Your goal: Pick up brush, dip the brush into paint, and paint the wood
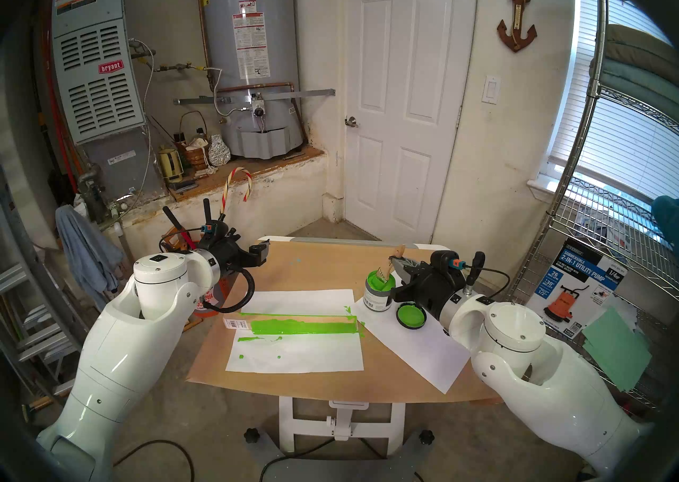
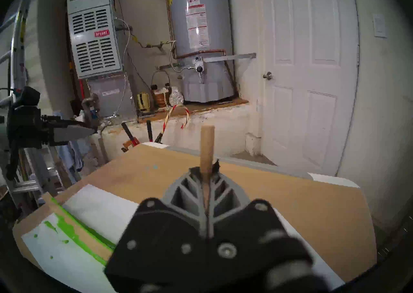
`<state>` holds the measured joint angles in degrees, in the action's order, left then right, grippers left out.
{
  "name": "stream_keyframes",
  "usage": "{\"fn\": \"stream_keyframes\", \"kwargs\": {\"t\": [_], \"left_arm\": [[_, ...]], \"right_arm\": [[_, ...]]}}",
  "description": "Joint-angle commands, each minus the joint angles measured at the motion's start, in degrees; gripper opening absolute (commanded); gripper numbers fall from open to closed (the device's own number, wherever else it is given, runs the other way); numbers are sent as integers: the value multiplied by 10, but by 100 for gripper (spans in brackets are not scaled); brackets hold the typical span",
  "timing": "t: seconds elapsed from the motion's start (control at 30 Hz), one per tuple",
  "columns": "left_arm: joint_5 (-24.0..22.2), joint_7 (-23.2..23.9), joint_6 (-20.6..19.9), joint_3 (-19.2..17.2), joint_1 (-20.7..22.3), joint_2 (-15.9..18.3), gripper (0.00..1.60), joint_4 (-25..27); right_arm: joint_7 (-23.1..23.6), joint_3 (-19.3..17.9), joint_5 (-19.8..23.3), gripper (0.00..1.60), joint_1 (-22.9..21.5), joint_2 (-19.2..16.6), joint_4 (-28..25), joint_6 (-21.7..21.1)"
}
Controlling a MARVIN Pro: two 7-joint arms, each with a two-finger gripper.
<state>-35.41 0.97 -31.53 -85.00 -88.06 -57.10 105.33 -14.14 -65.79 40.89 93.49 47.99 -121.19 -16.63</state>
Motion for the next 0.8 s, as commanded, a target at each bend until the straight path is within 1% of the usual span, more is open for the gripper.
{"fn": "stream_keyframes", "kwargs": {"t": [0.0,0.2,0.37,0.63,0.7,0.77], "left_arm": [[-1,0,1,-5,5,1,160,10],[-1,0,1,-5,5,1,160,10],[-1,0,1,-5,5,1,160,10],[-1,0,1,-5,5,1,160,10],[-1,0,1,-5,5,1,160,10],[-1,0,1,-5,5,1,160,10]], "right_arm": [[-2,17,-21,0,-37,19,6,-5],[-1,21,-26,0,-31,17,12,0],[0,16,-26,0,-22,11,6,8],[-3,-18,-12,0,-2,-6,-26,17],[-2,-32,2,0,10,-9,-35,21],[-1,-40,6,0,18,-15,-43,22]]}}
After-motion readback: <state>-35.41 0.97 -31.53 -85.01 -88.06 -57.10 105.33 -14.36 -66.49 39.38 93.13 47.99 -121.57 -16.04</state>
